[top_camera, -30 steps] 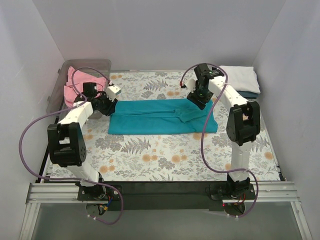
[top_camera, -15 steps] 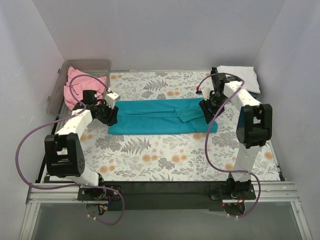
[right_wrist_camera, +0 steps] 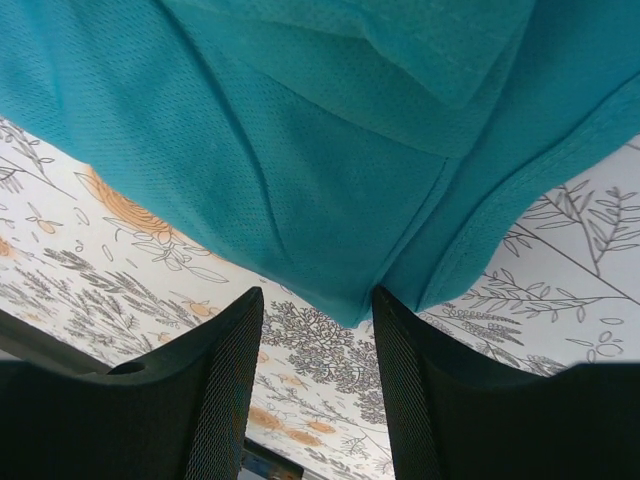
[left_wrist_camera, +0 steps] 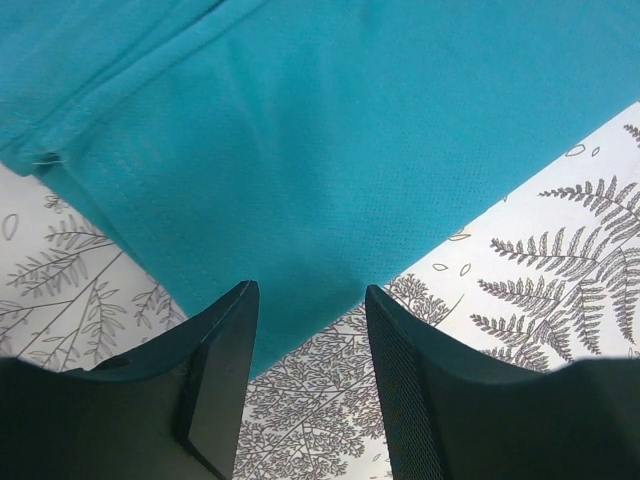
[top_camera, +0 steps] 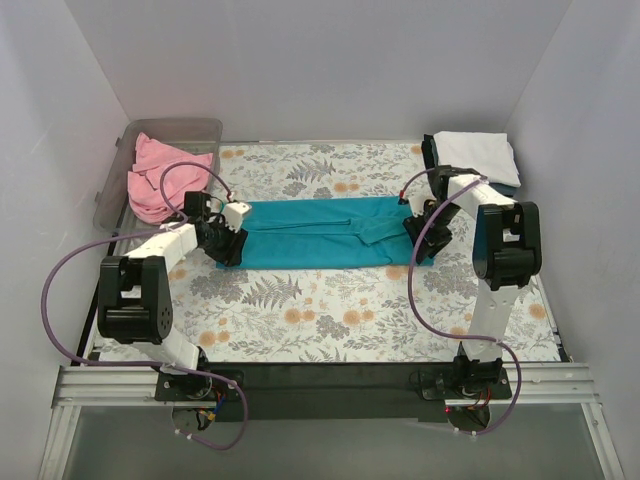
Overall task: Fold and stack the t-shirts
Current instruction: Fold the tshirt
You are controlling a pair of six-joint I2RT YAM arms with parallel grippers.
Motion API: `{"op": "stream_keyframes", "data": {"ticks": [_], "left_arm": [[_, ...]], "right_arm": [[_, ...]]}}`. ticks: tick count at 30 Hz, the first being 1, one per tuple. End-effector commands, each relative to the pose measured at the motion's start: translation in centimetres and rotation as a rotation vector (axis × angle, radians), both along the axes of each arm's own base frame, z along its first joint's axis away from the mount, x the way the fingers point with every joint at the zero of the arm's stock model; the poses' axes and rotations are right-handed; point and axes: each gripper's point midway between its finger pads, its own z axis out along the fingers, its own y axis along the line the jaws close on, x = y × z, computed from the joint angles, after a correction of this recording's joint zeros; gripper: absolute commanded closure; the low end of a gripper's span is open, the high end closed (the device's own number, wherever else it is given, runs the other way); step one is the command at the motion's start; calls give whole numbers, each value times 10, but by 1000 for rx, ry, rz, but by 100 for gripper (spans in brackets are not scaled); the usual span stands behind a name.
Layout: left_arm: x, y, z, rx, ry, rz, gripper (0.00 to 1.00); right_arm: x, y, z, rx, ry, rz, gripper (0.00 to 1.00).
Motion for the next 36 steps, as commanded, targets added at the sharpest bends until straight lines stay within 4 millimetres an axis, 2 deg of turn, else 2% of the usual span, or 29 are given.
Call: {"op": "stream_keyframes", "data": {"ticks": [1,4,5,8,9,10,11,13,14,18,21,25,26,27,28,30,31,32,33,35,36], "left_arm": [[2,2,-3,31,-16,6,54],[-4,5,-20,62,22,-7,54],[-9,7,-26,76,40,-17,54],[-22,15,-43,132,74,-61,59],[-25,17,-45,144,81,-70,63],[-28,19,-47,162,80,-109,75],[-34,19,-49,164,97,-124,80],[-41,20,-47,170,103,-145,86],[-49,20,-47,169,122,-171,92],[-66,18,-38,162,148,-220,100],[-82,19,-31,165,161,-247,100],[-102,19,-21,159,183,-276,100],[-108,18,-21,151,195,-283,99],[-114,17,-17,141,211,-288,95],[-112,8,-7,97,179,-298,87],[-104,-5,20,35,114,-329,79],[-99,-23,41,-60,49,-360,72],[-97,-31,56,-104,18,-381,68],[-82,-42,82,-146,-63,-404,65],[-73,-71,112,-227,-164,-488,58],[-74,-95,123,-248,-193,-543,57]], "right_arm": [[-1,-3,-10,-23,-1,-9,46],[-5,-6,-16,-33,11,-7,57],[-6,-7,-18,-37,16,-7,65],[-10,-13,-19,-57,20,3,81],[-10,-16,-18,-68,15,5,90],[-12,-19,-18,-76,17,8,95],[-13,-21,-18,-83,15,10,99],[-16,-28,-17,-113,12,19,99],[-17,-30,-16,-120,8,30,99],[-34,-37,-12,-144,12,56,99],[-57,-41,-9,-148,49,82,99],[-99,-37,-7,-104,154,140,99],[-108,-34,-3,-84,178,149,90],[-108,-30,4,-59,160,154,68],[-109,-25,9,-28,148,152,61],[-92,-18,29,4,71,142,59],[-84,-10,39,46,41,129,59],[-68,-5,54,64,-11,99,59],[-59,-1,65,89,-48,80,60],[-46,16,81,177,-89,50,61],[-36,22,91,205,-112,22,63]]}}
